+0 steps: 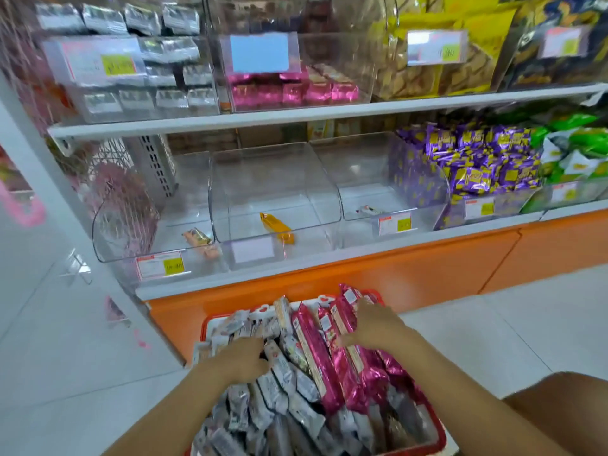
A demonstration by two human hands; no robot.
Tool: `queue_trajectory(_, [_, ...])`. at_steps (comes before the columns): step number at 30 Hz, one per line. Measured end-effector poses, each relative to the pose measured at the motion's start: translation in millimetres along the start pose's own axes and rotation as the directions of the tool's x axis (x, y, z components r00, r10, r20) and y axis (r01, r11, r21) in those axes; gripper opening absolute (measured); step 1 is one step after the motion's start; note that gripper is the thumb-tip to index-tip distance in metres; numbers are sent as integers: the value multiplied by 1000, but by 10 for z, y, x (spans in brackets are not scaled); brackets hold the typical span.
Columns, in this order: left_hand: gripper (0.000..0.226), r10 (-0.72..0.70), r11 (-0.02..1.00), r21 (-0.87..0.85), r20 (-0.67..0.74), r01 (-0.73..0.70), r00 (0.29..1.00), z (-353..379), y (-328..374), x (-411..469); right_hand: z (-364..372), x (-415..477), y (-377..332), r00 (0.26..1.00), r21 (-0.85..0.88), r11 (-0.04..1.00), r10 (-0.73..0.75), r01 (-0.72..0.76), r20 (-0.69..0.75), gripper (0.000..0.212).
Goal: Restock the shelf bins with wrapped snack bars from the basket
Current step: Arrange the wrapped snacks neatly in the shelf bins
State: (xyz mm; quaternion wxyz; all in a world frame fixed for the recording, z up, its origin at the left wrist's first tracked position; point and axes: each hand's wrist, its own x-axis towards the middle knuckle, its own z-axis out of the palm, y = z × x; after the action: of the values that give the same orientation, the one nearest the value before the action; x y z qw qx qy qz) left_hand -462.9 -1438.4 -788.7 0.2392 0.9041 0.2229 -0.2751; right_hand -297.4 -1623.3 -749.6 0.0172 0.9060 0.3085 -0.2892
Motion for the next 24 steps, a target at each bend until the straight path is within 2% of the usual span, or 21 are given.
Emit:
queue_trajectory(2, [33,-33,999,17,22,32,999,174,-57,35,254,68,47,993,50,992,116,-118,34,118])
queue_trajectory(4, [38,-34,999,38,11,33,999,281,-56,35,413,114,47,982,92,978,186,-189,34,128])
queue_trajectory(8, [32,-28,998,48,-11,28,1000,347,-15,22,458,70,25,977,23,978,207,-206,-51,125])
queue_trajectory(10, [26,-49,997,63,-10,50,999,340,11,28,365,78,80,980,28,980,197,-196,-12,117])
queue_trajectory(13, [33,-89,991,100,9,88,996,319,76,51,307,202,171,977,29,979,197,-200,79,104])
queue_trajectory(18, [35,-145,980,147,38,138,989,263,179,42,403,236,132,964,184,946,262,-266,44,130])
queue_trajectory(21, [36,-149,981,130,53,141,987,230,190,49,403,248,114,965,190,946,254,-262,65,132])
queue_trajectory(24, [35,-159,983,98,58,153,986,163,234,16,374,239,116,970,244,939,224,-241,94,124])
